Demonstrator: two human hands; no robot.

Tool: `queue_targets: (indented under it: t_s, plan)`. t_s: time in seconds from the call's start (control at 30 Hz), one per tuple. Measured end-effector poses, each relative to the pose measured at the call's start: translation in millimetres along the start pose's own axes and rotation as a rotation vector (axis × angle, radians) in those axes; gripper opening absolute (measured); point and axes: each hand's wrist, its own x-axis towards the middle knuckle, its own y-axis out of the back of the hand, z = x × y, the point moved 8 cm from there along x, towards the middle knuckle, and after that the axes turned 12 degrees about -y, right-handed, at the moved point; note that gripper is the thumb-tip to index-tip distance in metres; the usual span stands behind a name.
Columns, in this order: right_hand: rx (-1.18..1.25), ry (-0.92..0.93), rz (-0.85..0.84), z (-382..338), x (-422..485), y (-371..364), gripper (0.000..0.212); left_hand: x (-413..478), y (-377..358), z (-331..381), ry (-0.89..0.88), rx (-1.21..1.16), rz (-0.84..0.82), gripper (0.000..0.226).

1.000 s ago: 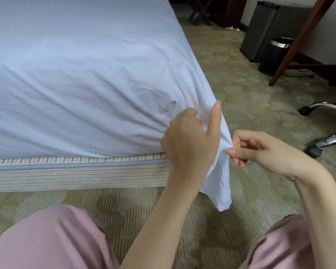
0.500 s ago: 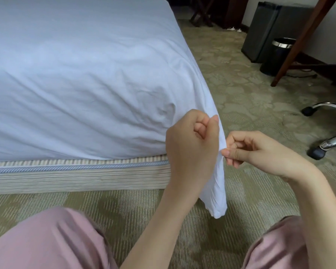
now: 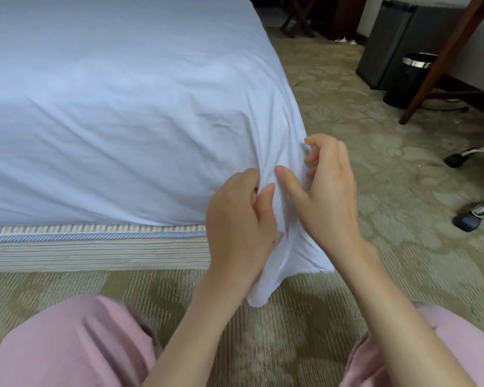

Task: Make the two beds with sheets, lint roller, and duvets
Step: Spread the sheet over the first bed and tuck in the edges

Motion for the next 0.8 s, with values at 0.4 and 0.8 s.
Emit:
queue_targets:
  t_s: [0.4, 0.8]
  plan:
    - [0.057, 0.075, -0.205, -1, 11, 14, 0.015, -3, 9, -55, 0.171, -0.383, -0.108, 0.026]
    - [-0.087, 0.072, -0.222, 0, 15, -6, 0.016, -14, -14, -68, 0.225, -0.367, -0.110, 0.028]
